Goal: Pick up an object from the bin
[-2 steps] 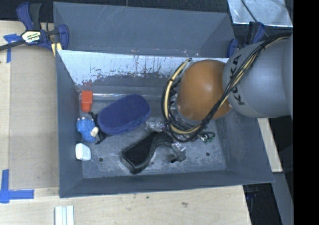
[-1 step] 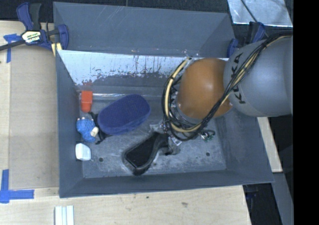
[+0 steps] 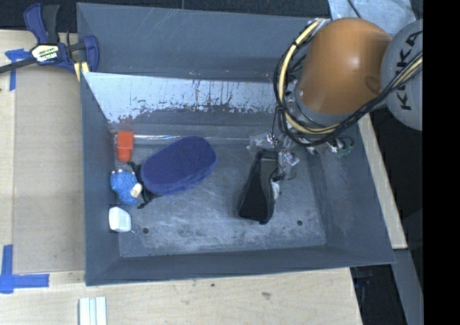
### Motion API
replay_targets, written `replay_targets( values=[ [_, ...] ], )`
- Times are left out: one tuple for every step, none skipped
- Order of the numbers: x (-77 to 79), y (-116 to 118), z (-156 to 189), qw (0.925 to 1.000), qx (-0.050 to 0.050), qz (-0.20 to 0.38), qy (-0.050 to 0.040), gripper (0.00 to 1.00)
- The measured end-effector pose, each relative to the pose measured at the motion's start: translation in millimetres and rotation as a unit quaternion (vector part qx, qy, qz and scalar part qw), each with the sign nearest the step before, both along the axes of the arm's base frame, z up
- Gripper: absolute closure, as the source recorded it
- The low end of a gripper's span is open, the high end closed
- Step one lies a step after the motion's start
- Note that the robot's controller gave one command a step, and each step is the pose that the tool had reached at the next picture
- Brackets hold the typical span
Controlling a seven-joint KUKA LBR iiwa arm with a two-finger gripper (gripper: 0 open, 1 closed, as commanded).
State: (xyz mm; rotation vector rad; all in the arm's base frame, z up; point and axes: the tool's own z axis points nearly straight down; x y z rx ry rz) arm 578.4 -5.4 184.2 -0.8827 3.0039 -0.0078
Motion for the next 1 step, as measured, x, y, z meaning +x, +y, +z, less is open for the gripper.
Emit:
replay_targets(
  values=[
    [-1.3,-53.8,85.4,1.0000,-0.001,-0.006,0.0016,1.00]
  ],
)
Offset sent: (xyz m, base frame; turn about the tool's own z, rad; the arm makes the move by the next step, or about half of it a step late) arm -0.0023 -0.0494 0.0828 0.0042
